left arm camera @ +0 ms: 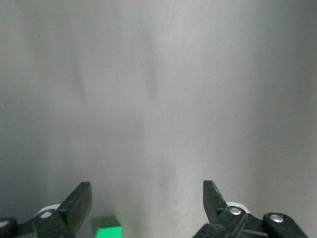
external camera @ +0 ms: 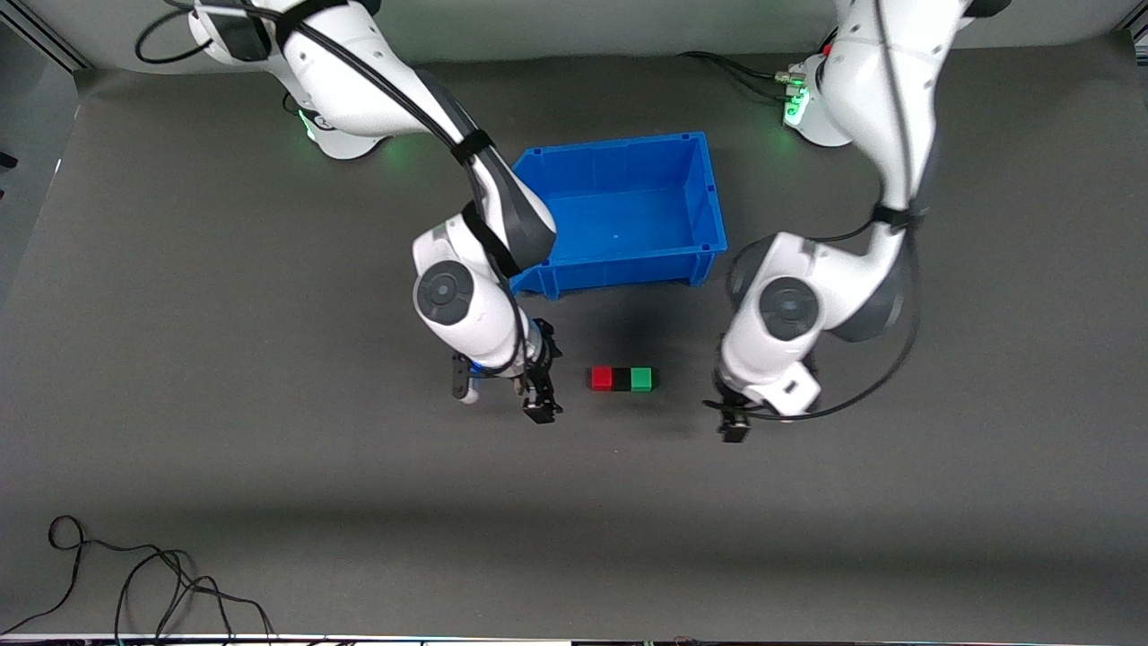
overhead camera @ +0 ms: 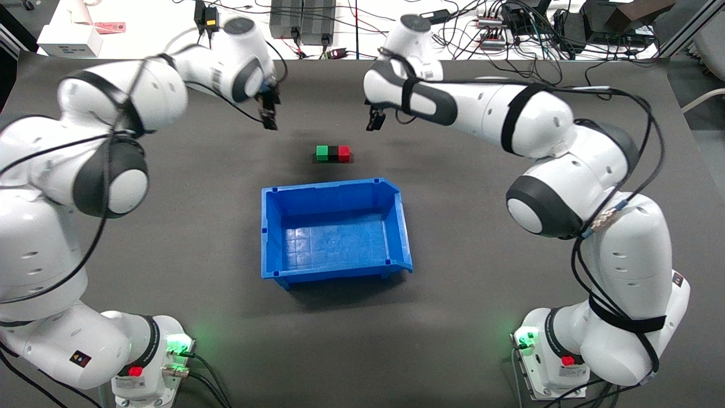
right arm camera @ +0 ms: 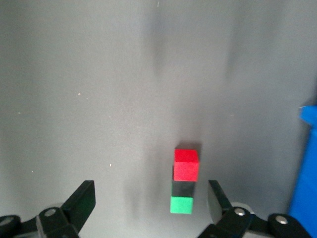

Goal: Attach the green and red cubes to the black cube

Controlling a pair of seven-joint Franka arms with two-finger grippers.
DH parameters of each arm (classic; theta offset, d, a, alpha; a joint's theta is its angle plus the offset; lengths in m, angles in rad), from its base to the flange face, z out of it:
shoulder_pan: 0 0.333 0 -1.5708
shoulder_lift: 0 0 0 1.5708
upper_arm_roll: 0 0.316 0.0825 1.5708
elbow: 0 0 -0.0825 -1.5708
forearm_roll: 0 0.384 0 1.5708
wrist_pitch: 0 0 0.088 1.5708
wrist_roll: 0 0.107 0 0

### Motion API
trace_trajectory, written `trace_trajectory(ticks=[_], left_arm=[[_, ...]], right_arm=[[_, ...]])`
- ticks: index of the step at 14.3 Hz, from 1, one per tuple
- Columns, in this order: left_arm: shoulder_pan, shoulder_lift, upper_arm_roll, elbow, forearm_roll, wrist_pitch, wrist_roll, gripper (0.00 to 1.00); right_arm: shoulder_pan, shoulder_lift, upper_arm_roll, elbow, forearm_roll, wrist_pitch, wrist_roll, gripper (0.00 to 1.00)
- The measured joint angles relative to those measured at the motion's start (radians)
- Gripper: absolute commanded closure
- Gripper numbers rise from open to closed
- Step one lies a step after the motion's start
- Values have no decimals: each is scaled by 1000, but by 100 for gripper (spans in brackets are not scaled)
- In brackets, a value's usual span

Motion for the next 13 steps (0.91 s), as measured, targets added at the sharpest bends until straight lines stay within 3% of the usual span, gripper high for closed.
trace_trajectory(ticks=[4,13], left_arm=[[74,-132,3,1,1,-199,334,0],[288,-342,10,-13,7,-437,1088,0]], right_arm=[[-1,-128,-77,0,-4,-223,-136,0],[-4,-371,-229,-5,-113,-591,-568,0]])
